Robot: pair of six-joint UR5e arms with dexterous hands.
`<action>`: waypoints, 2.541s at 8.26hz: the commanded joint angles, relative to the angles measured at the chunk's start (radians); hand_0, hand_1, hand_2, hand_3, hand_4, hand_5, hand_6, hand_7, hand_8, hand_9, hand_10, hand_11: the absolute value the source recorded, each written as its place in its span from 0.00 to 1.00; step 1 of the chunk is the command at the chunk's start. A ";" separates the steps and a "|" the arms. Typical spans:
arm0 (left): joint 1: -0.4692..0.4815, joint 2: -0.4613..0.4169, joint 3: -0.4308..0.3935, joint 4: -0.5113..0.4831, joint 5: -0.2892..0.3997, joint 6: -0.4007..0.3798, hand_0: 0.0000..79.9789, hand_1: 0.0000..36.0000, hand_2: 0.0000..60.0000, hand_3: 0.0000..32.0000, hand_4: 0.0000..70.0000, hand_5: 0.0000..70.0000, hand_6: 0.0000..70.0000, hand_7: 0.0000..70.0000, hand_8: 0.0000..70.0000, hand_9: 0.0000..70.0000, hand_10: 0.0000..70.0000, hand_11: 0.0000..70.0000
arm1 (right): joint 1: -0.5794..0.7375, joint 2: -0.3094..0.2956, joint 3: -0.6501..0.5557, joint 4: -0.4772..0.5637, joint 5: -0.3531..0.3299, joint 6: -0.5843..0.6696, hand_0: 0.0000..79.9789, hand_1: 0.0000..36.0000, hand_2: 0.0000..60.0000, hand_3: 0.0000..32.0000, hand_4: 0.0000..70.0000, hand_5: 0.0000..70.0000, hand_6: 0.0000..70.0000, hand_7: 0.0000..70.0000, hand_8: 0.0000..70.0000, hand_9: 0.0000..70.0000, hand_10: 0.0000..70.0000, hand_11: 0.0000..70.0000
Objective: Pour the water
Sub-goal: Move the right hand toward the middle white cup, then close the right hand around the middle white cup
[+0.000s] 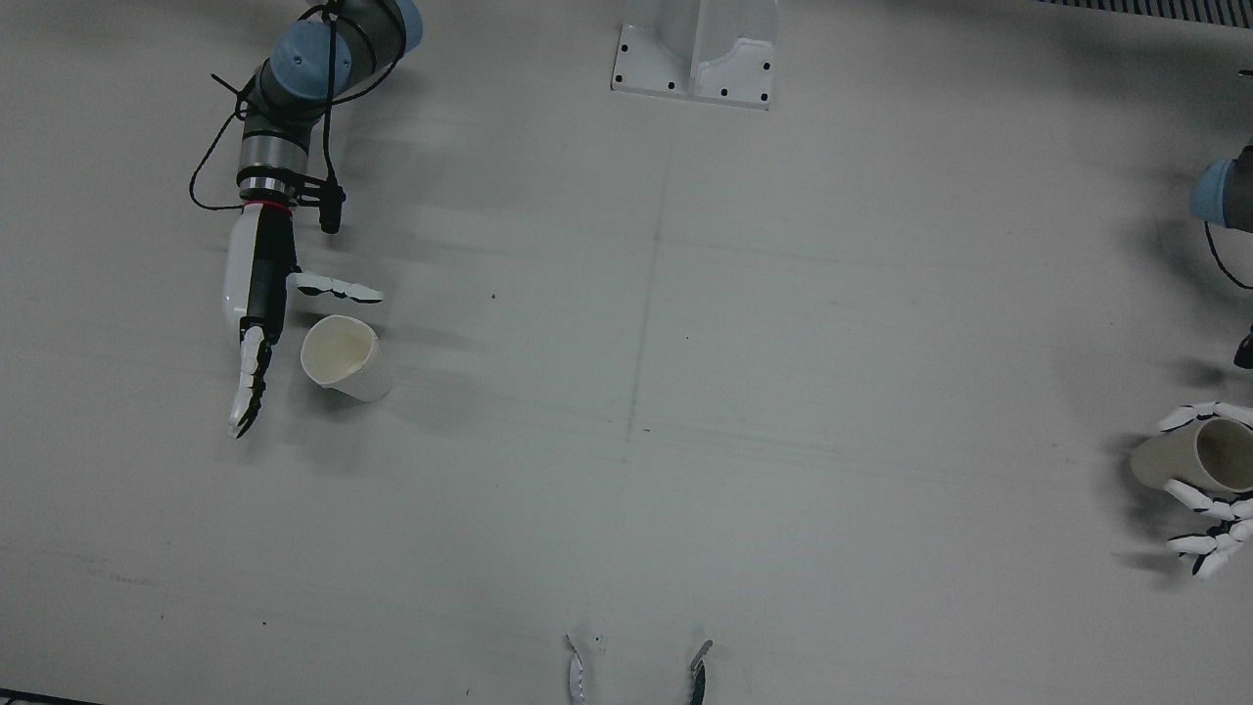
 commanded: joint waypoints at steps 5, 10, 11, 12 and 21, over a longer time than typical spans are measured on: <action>0.001 0.000 0.003 0.000 0.000 0.000 0.67 1.00 1.00 0.00 0.55 1.00 0.22 0.35 0.08 0.15 0.12 0.20 | 0.000 0.064 -0.060 0.044 0.010 -0.033 0.64 0.54 0.10 0.00 0.00 0.00 0.00 0.00 0.00 0.00 0.00 0.00; 0.001 0.000 0.009 0.000 0.000 0.003 0.66 1.00 1.00 0.00 0.54 1.00 0.22 0.34 0.08 0.14 0.12 0.20 | 0.000 0.079 -0.081 0.059 0.010 -0.059 0.62 0.50 0.12 0.00 0.01 0.00 0.00 0.00 0.00 0.00 0.00 0.02; -0.001 0.000 0.009 0.000 0.000 0.002 0.66 1.00 1.00 0.00 0.54 1.00 0.22 0.34 0.08 0.14 0.12 0.20 | 0.000 0.079 -0.107 0.090 0.010 -0.059 0.62 0.48 0.12 0.00 0.01 0.00 0.00 0.00 0.00 0.00 0.00 0.02; -0.001 0.000 0.011 0.000 0.000 0.000 0.66 1.00 1.00 0.00 0.54 1.00 0.22 0.34 0.08 0.15 0.12 0.20 | 0.000 0.079 -0.109 0.105 0.010 -0.059 0.62 0.47 0.12 0.00 0.02 0.00 0.00 0.00 0.00 0.00 0.00 0.02; -0.004 0.010 0.011 -0.003 -0.002 0.000 0.66 1.00 1.00 0.00 0.52 1.00 0.22 0.34 0.08 0.14 0.12 0.21 | 0.000 0.124 -0.086 0.104 0.009 -0.050 0.61 0.33 0.34 0.00 1.00 0.86 0.04 0.02 0.00 0.00 0.09 0.12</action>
